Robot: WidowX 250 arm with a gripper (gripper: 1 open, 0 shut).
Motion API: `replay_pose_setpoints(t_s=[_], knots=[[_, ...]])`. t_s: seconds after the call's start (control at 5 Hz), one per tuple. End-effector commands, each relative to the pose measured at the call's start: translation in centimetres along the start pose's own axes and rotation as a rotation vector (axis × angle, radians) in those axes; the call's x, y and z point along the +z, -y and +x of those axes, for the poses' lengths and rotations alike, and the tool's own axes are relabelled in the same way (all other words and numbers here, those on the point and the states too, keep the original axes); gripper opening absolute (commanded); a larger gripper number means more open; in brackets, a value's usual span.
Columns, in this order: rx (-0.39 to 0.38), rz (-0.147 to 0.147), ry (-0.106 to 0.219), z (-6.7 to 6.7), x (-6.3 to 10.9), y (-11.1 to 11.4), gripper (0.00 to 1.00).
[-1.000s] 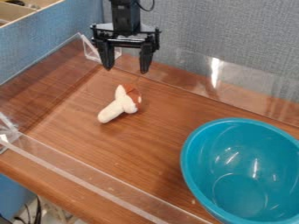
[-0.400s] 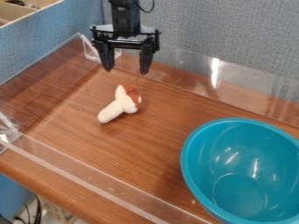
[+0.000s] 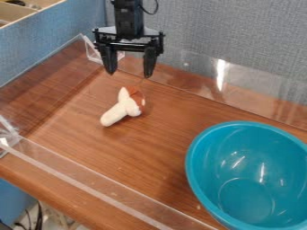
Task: Remove the mushroom from inside the blue bowl and put it on the table
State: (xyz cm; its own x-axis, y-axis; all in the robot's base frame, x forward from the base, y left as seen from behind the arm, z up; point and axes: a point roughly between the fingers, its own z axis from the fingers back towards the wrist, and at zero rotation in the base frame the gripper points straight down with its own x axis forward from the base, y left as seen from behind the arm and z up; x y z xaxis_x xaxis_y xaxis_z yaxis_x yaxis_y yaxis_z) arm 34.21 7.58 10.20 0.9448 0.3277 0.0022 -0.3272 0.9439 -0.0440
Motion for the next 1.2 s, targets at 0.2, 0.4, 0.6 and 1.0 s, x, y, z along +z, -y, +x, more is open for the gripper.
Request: replay_pose_setpoints(t_s=[0.2,0.4,0.6,1.0], knots=[[-0.014,-0.002,0.049,0.33,1.26,0.59,1.00],[-0.007,-0.001,0.051,0.38,1.21,0.53,1.00],[-0.001,0.000,0.052,0.41,1.19,0.48,1.00],[0.012,0.003,0.055,0.44,1.15,0.37,1.00]])
